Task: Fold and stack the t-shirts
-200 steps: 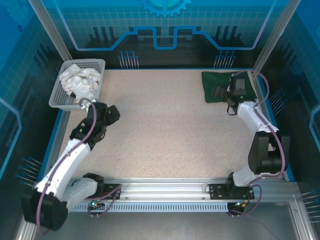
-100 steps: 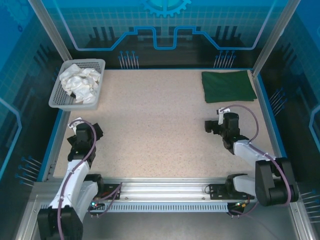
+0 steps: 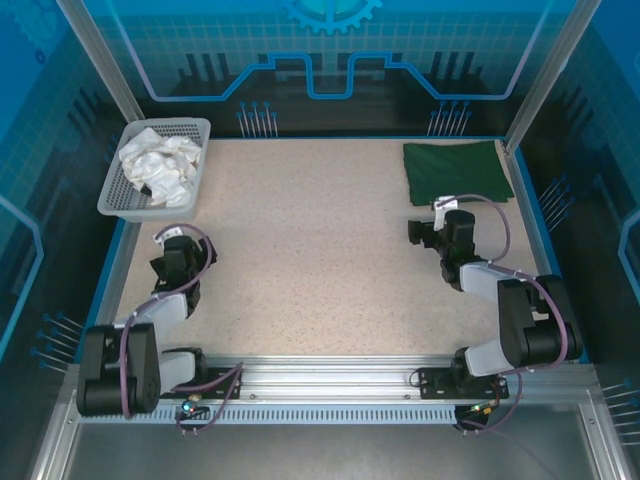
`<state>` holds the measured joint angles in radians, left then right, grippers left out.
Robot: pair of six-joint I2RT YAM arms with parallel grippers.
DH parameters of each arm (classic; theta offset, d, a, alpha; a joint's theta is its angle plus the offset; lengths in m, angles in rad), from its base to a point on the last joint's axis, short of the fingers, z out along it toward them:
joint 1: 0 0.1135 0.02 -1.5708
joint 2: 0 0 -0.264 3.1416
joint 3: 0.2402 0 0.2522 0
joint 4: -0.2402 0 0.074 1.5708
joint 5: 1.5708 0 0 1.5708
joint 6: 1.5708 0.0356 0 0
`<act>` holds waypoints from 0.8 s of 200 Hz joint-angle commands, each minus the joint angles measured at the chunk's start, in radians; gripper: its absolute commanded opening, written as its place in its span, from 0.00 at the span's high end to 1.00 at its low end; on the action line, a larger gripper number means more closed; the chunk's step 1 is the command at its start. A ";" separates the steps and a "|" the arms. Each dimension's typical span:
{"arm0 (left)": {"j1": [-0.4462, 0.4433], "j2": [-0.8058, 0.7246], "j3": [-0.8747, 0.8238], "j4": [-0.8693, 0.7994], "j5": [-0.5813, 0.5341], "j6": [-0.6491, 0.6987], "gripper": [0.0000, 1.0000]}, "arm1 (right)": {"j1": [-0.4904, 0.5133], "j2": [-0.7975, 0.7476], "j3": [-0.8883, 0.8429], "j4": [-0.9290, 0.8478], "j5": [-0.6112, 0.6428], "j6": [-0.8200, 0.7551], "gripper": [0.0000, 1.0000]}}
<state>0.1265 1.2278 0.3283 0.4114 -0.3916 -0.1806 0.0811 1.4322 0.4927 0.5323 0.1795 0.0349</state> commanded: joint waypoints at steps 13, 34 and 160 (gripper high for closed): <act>0.007 0.124 0.107 0.166 0.108 0.057 0.01 | -0.047 -0.072 -0.100 0.162 -0.098 0.005 0.00; -0.012 0.121 0.096 0.182 0.111 0.070 0.01 | -0.052 -0.113 -0.148 0.211 -0.123 0.001 0.00; -0.068 0.097 0.050 0.252 0.180 0.148 0.01 | -0.053 0.032 -0.202 0.443 -0.181 -0.027 0.00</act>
<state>0.0765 1.3315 0.3748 0.6197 -0.2520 -0.0776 0.0292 1.4151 0.3130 0.8326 0.0170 0.0093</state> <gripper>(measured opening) 0.990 0.999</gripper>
